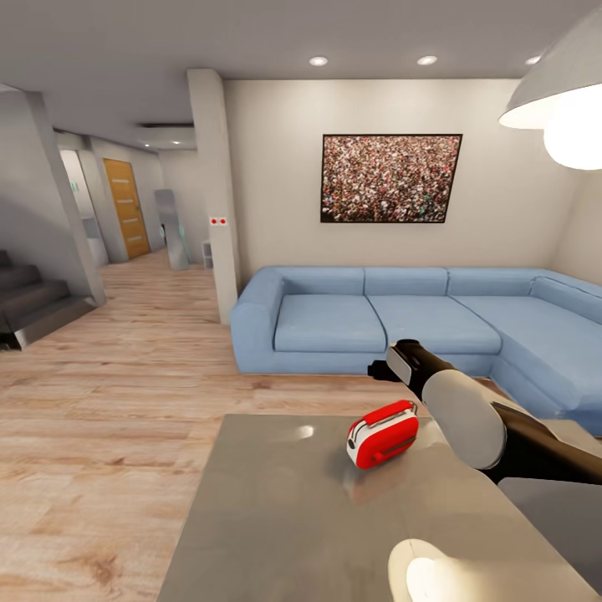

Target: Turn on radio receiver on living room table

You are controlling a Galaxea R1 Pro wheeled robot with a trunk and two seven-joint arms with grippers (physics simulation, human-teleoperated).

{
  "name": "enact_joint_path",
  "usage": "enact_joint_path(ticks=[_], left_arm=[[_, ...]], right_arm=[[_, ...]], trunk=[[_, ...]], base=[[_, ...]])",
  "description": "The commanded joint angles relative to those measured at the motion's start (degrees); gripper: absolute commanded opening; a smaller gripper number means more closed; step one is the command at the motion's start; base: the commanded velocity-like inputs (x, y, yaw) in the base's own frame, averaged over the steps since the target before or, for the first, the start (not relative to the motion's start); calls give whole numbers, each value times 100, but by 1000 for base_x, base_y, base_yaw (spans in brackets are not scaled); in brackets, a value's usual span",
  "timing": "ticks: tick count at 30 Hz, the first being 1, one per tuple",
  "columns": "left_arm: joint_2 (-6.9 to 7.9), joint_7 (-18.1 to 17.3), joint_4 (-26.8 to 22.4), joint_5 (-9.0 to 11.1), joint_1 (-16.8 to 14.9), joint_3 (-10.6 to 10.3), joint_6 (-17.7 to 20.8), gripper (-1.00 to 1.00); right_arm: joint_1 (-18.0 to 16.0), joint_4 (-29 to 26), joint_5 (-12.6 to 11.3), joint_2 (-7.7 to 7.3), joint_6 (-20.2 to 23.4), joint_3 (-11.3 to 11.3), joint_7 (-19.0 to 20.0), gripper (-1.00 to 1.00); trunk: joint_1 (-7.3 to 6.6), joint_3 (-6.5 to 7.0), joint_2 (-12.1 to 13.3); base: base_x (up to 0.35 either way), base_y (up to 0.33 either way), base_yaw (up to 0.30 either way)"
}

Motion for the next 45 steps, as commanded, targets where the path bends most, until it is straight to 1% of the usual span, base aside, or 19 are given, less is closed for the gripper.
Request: enact_joint_path(ticks=[1, 4, 7, 9, 10, 11, 12, 14, 15, 16, 18, 20, 25, 26, 31, 33, 34, 40, 45], left_arm=[[2, 5, 0, 0, 0, 0, -2, 100], [2, 25, 0, 0, 0, 0, -8, 100], [0, 31, 0, 3, 0, 0, -14, 100], [-2, 32, 0, 6, 0, 0, -18, 100], [-5, 30, 0, 9, 0, 0, -28, 100], [-16, 27, 0, 15, 0, 0, -43, 100], [-29, 27, 0, 17, 0, 2, -55, 100], [-44, 30, 0, 18, 0, 2, -69, 100], [-47, 30, 0, 18, 0, 4, -71, 100], [-47, 31, 0, 18, 0, 4, -74, 100], [-47, 32, -1, 19, 0, 7, -76, 100], [-47, 34, 0, 21, 0, 6, -78, 100], [-47, 39, -2, 25, 0, 8, -78, 100], [-47, 40, -6, 26, 0, 9, -79, 100], [-47, 41, -5, 20, 0, 9, -79, 100], [-47, 41, -4, 18, 0, 9, -79, 100], [-47, 42, -1, 18, 0, 9, -79, 100], [-50, 41, 0, 17, 0, 9, -79, 100], [-53, 43, -2, 17, 0, 9, -79, 100]], right_arm=[[0, 0, -1, -2, 0, 1, 0, 100], [0, 0, -1, -14, 0, -3, 0, 100], [0, 0, -10, -71, -47, -7, 0, 100], [0, 0, -70, -127, -311, -12, -33, 100], [2, 5, -222, -212, -661, -13, -78, 100], [1, 17, -494, -314, -986, -14, -206, 100], [4, 24, -736, -364, -1142, -14, -343, 100], [5, 30, -1293, -419, -1313, -13, -697, 100], [6, 31, -1428, -427, -1337, -11, -783, 100], [7, 33, -1665, -438, -1371, -10, -923, 100], [6, 35, -2013, -444, -1398, 3, -1100, 100], [7, 35, -2090, -446, -1398, 4, -1141, 100], [7, 37, -2135, -444, -1391, 9, -1197, 100], [8, 46, -2139, -432, -1399, 12, -1320, 100], [9, 52, -2117, -354, -1411, 68, -2278, 100], [9, 53, -2114, -307, -1413, 76, -2504, 100], [9, 53, -2104, -240, -1414, 79, -2608, 100], [9, 53, -2094, -76, -1422, 82, -2604, 100], [9, 53, -2093, -27, -1423, 82, -2588, 100]], trunk=[[0, 0, 0], [0, 0, 0], [0, 0, 0], [0, 0, 0], [0, 0, 0], [0, 0, 0], [0, 0, 0], [0, 0, 0], [0, 0, 0], [0, 0, 0], [0, 0, 0], [0, 0, 0], [0, 0, 0], [0, 0, 0], [0, 0, 0], [0, 0, 0], [0, 0, 0], [0, 0, 0], [0, 0, 0]], base=[[0, 49, 0], [0, 24, 0], [0, 7, 0], [0, 3, 0], [0, 1, 0], [0, 0, 0], [0, 0, 0], [0, 0, 0], [0, 0, 0], [0, 0, 0], [0, 0, 0], [0, 0, 0], [0, 0, 0], [0, 0, 0], [0, 0, 0], [0, 0, 0], [0, 0, 0], [0, 0, 0], [0, 0, 0]])
